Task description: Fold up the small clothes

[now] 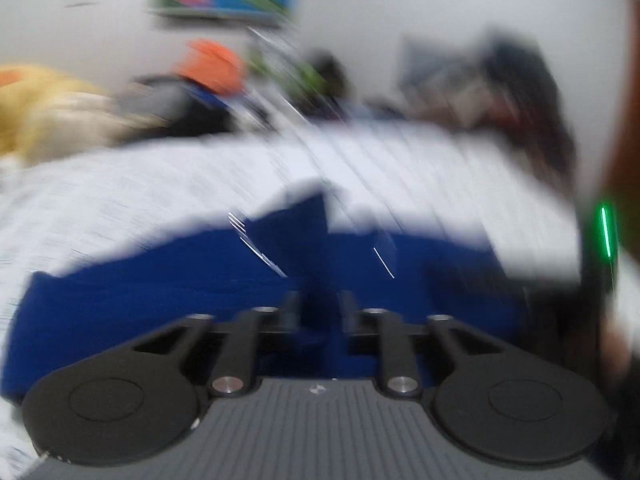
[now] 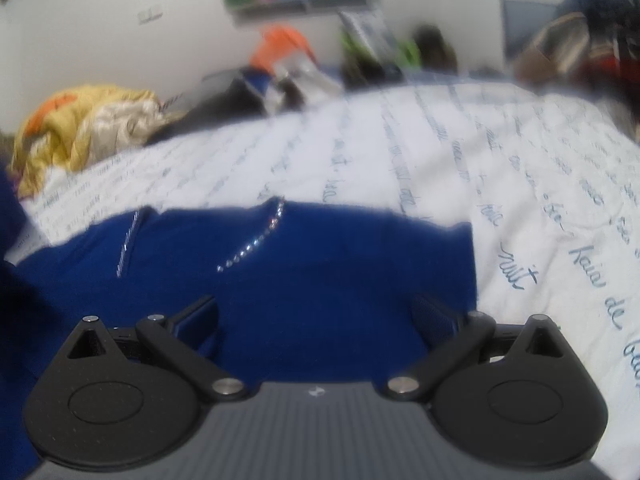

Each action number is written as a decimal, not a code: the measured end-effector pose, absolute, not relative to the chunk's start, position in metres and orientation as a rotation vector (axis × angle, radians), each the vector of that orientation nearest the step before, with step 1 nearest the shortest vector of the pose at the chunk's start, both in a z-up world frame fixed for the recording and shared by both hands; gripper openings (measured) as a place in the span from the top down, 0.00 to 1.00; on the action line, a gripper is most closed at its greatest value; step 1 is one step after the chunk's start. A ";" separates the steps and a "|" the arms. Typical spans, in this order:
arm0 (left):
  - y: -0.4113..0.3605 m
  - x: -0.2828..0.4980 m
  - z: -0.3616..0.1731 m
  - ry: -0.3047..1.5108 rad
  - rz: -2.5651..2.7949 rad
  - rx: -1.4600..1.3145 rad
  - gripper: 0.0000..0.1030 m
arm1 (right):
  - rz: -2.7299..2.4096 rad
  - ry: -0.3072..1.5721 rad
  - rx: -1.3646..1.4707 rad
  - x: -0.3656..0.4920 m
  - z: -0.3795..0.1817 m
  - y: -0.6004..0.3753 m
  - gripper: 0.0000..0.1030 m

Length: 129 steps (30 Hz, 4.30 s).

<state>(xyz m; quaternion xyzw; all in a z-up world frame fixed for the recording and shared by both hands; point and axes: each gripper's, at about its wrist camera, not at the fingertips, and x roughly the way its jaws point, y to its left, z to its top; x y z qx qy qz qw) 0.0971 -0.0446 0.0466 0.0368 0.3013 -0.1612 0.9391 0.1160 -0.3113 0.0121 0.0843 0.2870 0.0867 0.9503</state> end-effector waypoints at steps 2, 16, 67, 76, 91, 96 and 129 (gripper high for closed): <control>-0.061 0.072 0.033 0.571 -0.336 0.164 0.10 | 0.180 0.578 0.195 0.116 0.012 -0.314 0.00; 0.019 0.034 0.004 0.634 -0.169 -0.110 0.00 | 0.427 0.804 0.535 0.104 0.048 -0.306 0.00; 0.080 0.150 0.007 0.635 0.086 0.140 0.65 | 0.121 0.658 0.305 0.149 0.025 -0.380 0.90; 0.088 0.076 0.015 0.697 -0.014 -0.007 0.32 | 0.216 0.765 0.336 0.093 0.032 -0.366 0.66; 0.135 -0.045 0.011 0.822 -0.134 -0.299 0.19 | 0.313 0.810 0.693 -0.035 0.023 -0.421 0.20; 0.121 -0.063 0.012 0.842 -0.140 -0.271 0.24 | 0.376 0.839 0.722 -0.073 0.013 -0.410 0.29; 0.146 -0.144 0.010 0.938 -0.159 -0.259 0.93 | 0.431 1.005 0.754 -0.201 -0.002 -0.411 0.97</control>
